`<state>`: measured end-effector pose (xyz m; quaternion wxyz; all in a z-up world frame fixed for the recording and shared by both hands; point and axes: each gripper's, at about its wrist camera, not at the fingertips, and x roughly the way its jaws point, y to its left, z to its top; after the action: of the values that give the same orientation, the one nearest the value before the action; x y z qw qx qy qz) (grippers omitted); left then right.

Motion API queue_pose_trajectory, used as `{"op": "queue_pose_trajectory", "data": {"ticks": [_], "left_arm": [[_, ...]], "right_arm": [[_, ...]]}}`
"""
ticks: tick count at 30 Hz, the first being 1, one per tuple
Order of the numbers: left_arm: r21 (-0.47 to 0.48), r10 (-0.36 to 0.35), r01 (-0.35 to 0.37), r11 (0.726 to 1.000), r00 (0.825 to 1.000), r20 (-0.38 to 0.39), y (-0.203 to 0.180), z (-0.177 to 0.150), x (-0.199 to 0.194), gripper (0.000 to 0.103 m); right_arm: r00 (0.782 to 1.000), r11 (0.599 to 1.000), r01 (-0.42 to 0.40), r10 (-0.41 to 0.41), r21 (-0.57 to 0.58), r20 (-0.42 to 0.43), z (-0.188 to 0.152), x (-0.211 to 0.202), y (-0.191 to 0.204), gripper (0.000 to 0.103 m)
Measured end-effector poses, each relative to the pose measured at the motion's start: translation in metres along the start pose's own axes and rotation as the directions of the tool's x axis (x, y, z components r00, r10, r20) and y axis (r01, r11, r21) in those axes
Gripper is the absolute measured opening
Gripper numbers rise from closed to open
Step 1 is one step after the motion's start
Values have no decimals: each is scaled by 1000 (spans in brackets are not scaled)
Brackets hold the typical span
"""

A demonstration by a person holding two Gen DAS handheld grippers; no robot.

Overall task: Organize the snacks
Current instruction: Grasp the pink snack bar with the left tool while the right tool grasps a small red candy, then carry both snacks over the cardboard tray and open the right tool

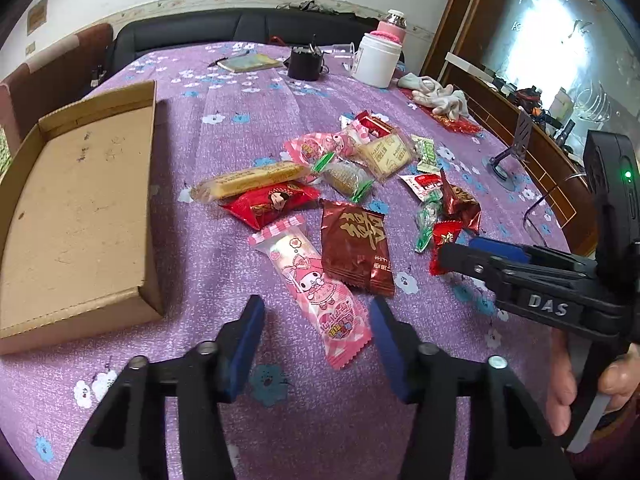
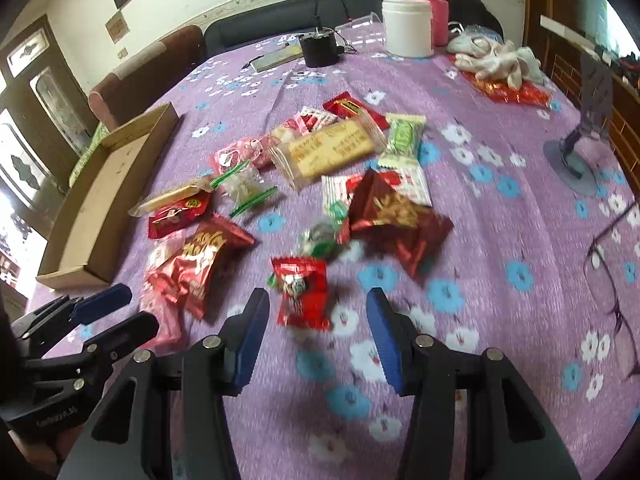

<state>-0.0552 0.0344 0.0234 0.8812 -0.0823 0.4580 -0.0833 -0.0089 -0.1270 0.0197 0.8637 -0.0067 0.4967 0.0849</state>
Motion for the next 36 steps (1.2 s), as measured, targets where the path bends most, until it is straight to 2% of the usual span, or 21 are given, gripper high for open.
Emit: {"op": "queue_pose_trajectory", "data": {"ticks": [1,3,4,6,9,11,15,19,25,36], "left_arm": [[-3,-1,1,1000,1000,-7,0,0,2,54],[-8,-8,8,1000,1000,-15,0,1,4,53],[-7,-3,3,1000,1000,-15,-1,1,5,54],[-4,13,-13,1000,1000,-16,-2,3,9,54],[-6,28,-28,1000,999,-16,-2,5,14,53],[12,51,-51,999,999,-14,-7,8,18,48],[38,86,-86,996,996,9,-11,13,24,27],[57,91,-92,994,996,25,-13,7,19,26],[31,71,-73,997,996,46,-4,2,5,26],[10,86,-87,996,991,107,4,5,-13,26]], "right_arm": [[1000,1000,2,-2,-3,-3,1,2,0,49],[1000,1000,-5,5,-4,4,1,8,2,34],[1000,1000,14,-13,-8,18,0,8,1,21],[999,1000,16,-16,-17,30,-1,7,0,19],[999,1000,-23,23,-1,44,-3,5,-5,18],[998,999,-34,34,3,61,-4,3,-7,18],[993,997,-71,70,10,90,-3,-3,-8,18],[989,997,-70,72,-24,127,-5,-10,-4,18],[981,994,-100,106,-45,160,-5,-18,1,18],[977,989,-110,126,-103,169,-8,-21,13,18]]}}
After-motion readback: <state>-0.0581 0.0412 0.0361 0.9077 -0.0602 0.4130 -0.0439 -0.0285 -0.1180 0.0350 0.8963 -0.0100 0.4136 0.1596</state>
